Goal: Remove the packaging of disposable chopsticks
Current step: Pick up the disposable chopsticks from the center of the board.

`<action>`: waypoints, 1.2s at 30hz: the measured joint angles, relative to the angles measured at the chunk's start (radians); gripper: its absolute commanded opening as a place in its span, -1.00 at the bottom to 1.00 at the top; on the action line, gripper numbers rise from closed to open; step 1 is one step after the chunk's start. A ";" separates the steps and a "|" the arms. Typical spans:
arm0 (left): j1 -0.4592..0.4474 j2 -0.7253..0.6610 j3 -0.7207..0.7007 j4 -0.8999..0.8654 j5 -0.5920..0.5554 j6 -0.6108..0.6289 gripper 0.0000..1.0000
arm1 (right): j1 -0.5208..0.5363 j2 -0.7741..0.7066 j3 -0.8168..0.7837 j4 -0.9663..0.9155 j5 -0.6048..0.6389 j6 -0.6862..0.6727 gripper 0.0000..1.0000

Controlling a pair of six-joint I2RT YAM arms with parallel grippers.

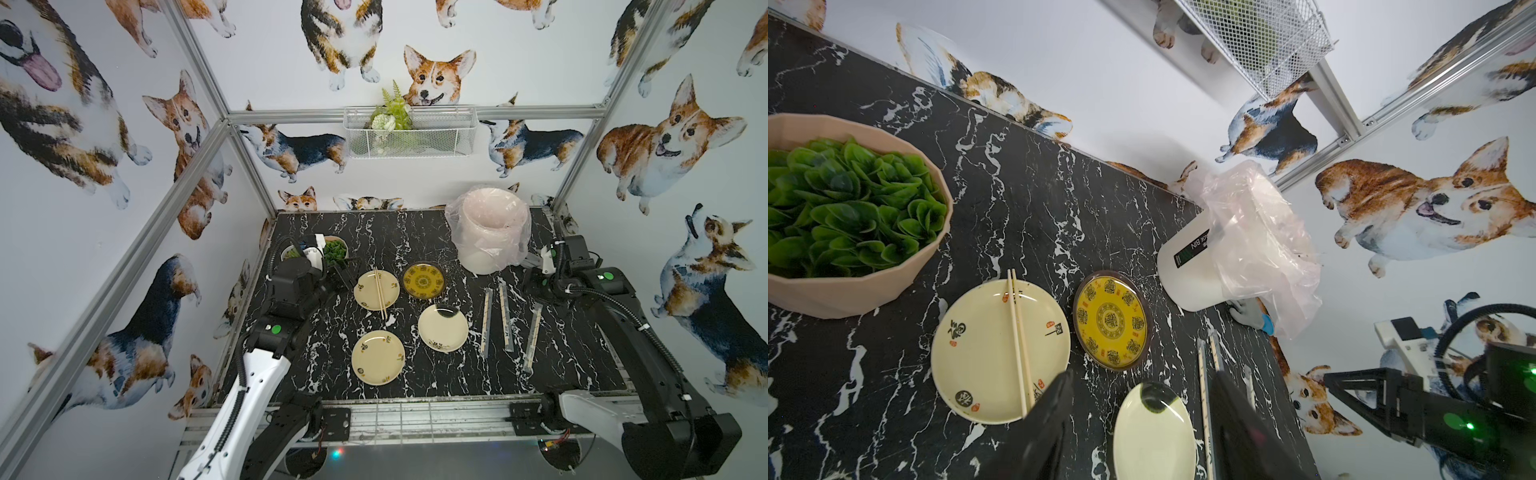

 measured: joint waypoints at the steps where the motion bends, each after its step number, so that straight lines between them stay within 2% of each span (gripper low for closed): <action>1: 0.000 0.013 0.000 0.000 0.011 0.000 0.12 | 0.000 0.016 -0.037 0.020 -0.016 0.023 0.03; 7: -0.004 0.038 0.000 0.015 0.058 -0.019 0.13 | 0.000 0.181 -0.171 0.151 -0.062 0.098 -0.06; 13: -0.005 0.019 0.000 0.012 0.063 -0.018 0.13 | 0.000 0.344 -0.206 0.257 -0.056 0.124 -0.09; 21: -0.005 0.013 0.000 -0.004 0.060 -0.014 0.14 | 0.007 0.476 -0.219 0.326 -0.007 0.135 -0.15; 30: -0.005 0.035 0.027 -0.008 0.056 -0.010 0.14 | 0.035 0.494 -0.219 0.304 0.069 0.140 -0.58; 34: -0.005 0.035 0.028 -0.008 0.055 -0.010 0.14 | 0.039 0.475 -0.241 0.312 0.092 0.139 -0.94; 36: -0.005 0.034 0.027 -0.008 0.055 -0.010 0.14 | 0.037 0.462 -0.253 0.321 0.094 0.141 -0.99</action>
